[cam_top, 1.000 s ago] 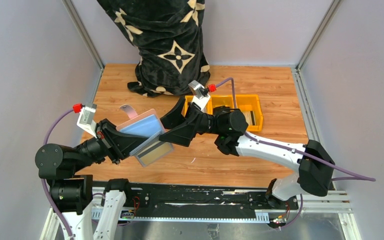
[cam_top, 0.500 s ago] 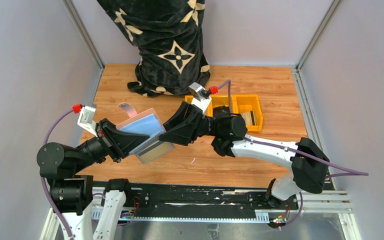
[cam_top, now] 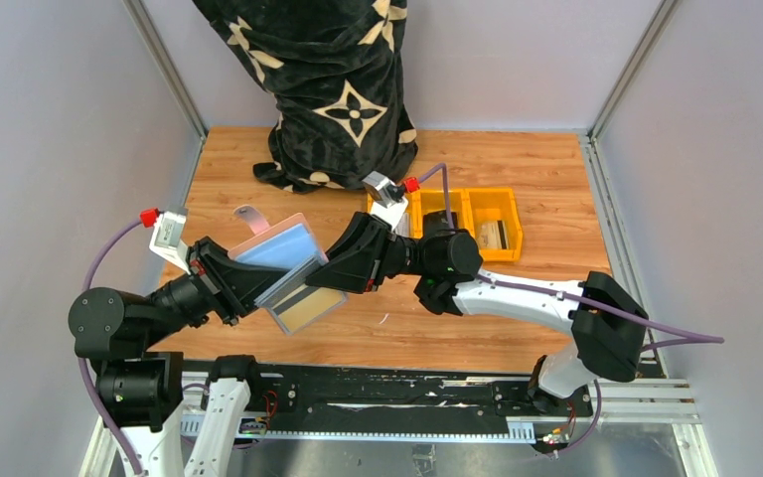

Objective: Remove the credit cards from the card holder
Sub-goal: Remove the credit card from the card holder.

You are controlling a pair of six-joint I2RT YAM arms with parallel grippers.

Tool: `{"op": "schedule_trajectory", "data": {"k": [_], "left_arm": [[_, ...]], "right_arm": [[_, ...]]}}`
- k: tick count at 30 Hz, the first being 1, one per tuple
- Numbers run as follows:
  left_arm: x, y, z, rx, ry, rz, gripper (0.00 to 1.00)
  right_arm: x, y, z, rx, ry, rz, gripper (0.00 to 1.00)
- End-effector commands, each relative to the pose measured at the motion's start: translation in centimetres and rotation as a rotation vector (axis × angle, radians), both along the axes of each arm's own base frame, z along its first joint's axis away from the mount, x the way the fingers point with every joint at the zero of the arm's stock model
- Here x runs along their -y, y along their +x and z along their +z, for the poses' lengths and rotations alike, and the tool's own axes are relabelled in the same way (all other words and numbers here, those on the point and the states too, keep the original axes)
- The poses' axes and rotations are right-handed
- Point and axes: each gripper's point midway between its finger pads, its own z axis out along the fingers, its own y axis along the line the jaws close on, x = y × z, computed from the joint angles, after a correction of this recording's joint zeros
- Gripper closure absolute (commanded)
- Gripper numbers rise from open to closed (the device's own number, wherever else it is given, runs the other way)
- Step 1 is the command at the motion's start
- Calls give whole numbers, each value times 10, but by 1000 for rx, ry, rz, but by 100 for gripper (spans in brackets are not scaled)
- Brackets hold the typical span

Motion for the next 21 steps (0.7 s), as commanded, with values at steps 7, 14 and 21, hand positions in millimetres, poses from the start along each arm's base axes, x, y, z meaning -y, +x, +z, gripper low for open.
{"op": "schedule_trajectory", "data": {"k": [7, 14, 21], "left_arm": [[0, -2, 22, 52, -12, 9, 100], [-3, 5, 18, 102, 28, 37, 76], [-11, 22, 23, 164, 119, 116, 54]], "right_arm": [[-3, -18, -11, 52, -33, 73, 86], [-4, -23, -14, 74, -62, 104, 100], [0, -30, -31, 93, -152, 138, 100]]}}
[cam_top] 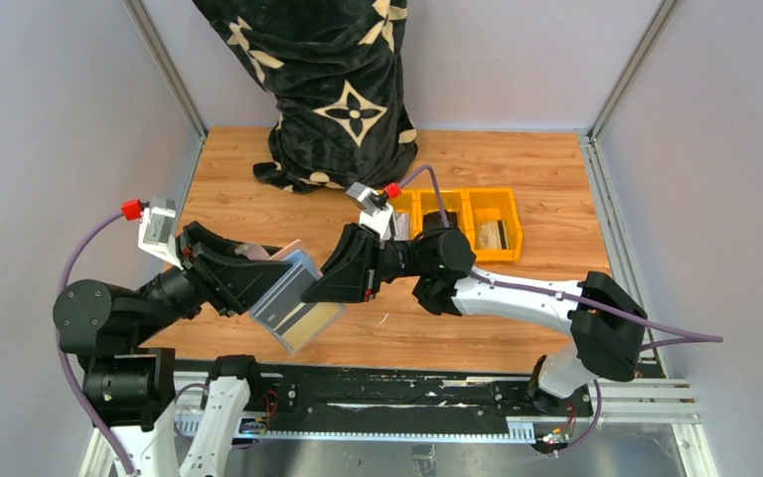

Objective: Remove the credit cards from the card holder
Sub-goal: Remove the credit card from the card holder.

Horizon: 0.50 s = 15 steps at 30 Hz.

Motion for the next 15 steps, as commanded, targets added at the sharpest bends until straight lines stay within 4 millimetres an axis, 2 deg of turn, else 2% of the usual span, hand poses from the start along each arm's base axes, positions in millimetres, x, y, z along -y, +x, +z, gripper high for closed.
{"op": "schedule_trajectory", "data": {"k": [1, 6, 12, 15], "left_arm": [[-5, 13, 6, 45, 60, 42, 54], [2, 10, 1, -31, 19, -40, 54], [10, -11, -16, -75, 18, -155, 54], [10, -13, -18, -75, 22, -149, 54]], "right_arm": [[9, -17, -7, 62, -44, 55, 100], [10, -12, -17, 65, -123, 49, 100], [14, 10, -13, 14, -180, 37, 100], [16, 15, -15, 24, -204, 25, 100]]}}
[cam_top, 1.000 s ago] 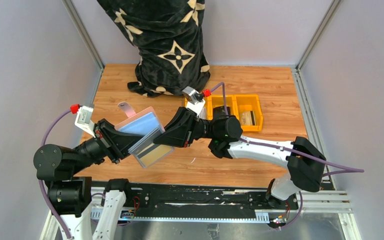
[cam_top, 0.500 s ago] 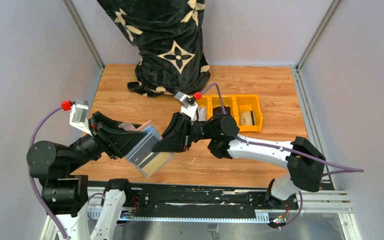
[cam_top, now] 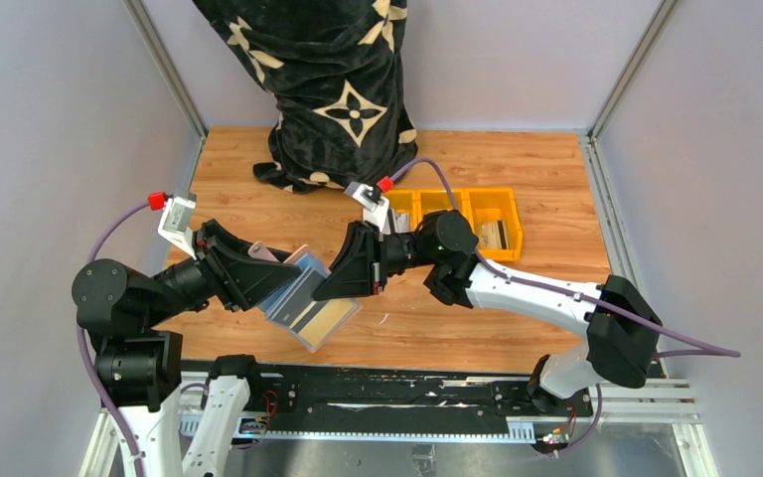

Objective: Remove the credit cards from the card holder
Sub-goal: Remove the credit card from the card holder.

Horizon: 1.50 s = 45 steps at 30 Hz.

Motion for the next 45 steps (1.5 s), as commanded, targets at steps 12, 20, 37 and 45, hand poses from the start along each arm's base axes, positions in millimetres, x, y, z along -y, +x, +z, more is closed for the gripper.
{"op": "schedule_trajectory", "data": {"k": [12, 20, 37, 45], "left_arm": [[3, -9, -28, -49, -3, -47, 53], [4, -27, -53, -48, 40, -64, 57], [-2, -3, -42, -29, 14, 34, 99], [-1, -1, -34, -46, -28, 30, 99]], "right_arm": [[14, 1, 15, 135, -91, -35, 100], [9, 10, 14, 200, -193, -68, 100], [19, 13, 6, 271, -228, -99, 24], [33, 5, 19, 329, -103, -136, 26]]}}
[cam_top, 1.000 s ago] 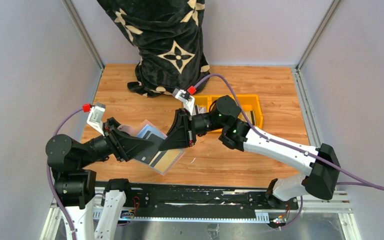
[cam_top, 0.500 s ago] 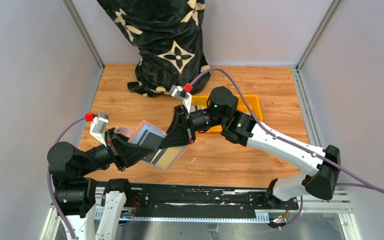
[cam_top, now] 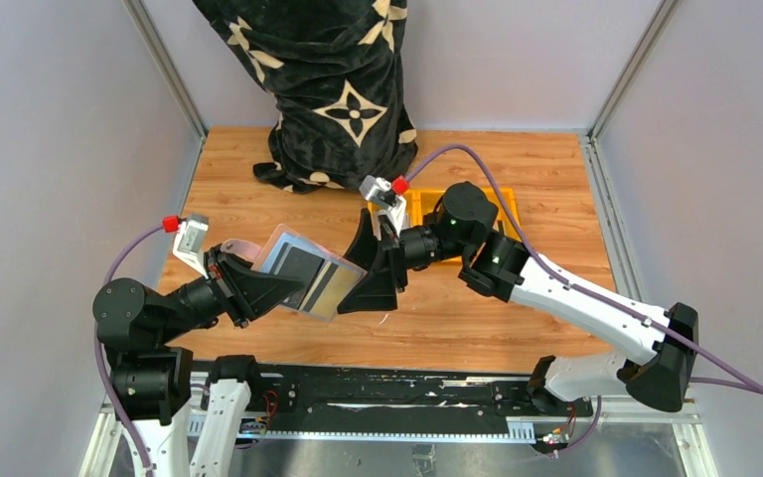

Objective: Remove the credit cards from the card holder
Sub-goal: Remove the credit card from the card holder.

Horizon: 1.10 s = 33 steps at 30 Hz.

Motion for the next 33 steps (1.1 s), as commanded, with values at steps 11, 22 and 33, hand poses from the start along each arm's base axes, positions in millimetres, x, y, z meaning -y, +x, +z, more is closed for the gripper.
{"op": "schedule_trajectory", "data": {"k": [11, 22, 33], "left_arm": [[3, 1, 12, -22, -59, -27, 79], [3, 1, 16, -13, -55, -44, 82], [2, 8, 18, -29, -73, -19, 95]], "right_arm": [[1, 5, 13, 55, 24, -9, 90], [7, 0, 7, 103, -45, 22, 94], [40, 34, 31, 240, 40, -266, 20]]}}
